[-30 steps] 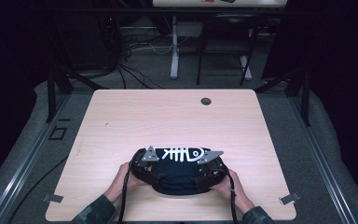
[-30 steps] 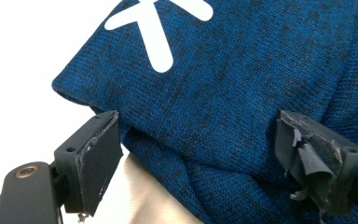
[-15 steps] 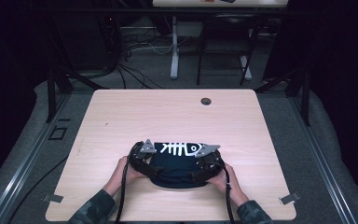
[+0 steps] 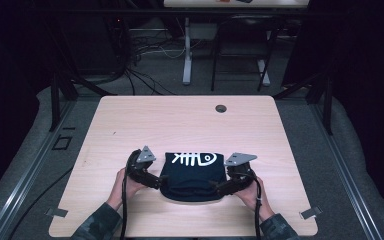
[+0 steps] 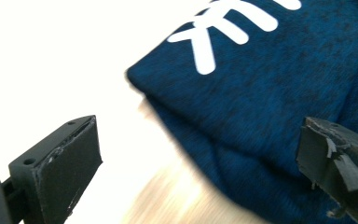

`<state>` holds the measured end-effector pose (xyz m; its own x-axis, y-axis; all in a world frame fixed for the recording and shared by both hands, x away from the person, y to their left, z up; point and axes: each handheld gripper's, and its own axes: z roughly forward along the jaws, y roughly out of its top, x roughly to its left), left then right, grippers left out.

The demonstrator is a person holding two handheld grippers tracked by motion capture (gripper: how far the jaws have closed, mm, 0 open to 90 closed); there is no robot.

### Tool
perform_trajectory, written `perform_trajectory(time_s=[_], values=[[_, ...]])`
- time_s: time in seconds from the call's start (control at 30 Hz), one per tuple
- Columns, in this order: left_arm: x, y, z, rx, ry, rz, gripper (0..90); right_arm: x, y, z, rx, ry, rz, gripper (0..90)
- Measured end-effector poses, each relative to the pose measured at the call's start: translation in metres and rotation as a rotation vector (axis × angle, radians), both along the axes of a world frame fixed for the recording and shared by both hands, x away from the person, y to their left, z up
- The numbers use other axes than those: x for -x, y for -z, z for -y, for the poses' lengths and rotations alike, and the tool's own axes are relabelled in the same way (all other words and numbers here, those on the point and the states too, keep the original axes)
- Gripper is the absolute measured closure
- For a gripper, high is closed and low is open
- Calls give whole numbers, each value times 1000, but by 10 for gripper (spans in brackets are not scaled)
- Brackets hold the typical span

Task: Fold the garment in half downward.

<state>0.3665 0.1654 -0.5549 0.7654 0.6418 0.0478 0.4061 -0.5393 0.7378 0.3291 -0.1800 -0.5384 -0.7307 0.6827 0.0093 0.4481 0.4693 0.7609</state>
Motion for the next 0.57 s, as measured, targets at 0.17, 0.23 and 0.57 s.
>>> perform_trajectory(time_s=[0.17, 0.23, 0.57], values=[[0, 5, -12, -31, -53, 1, 0, 5, 4, 28, 12, 36, -36, 0], [1, 10, -21, -45, -85, -6, 0, 6, 8, 39, 10, 66, -46, 0], [6, 25, -32, -75, -101, -48, 0, 10, 34, 63, 82, 133, -116, 0]])
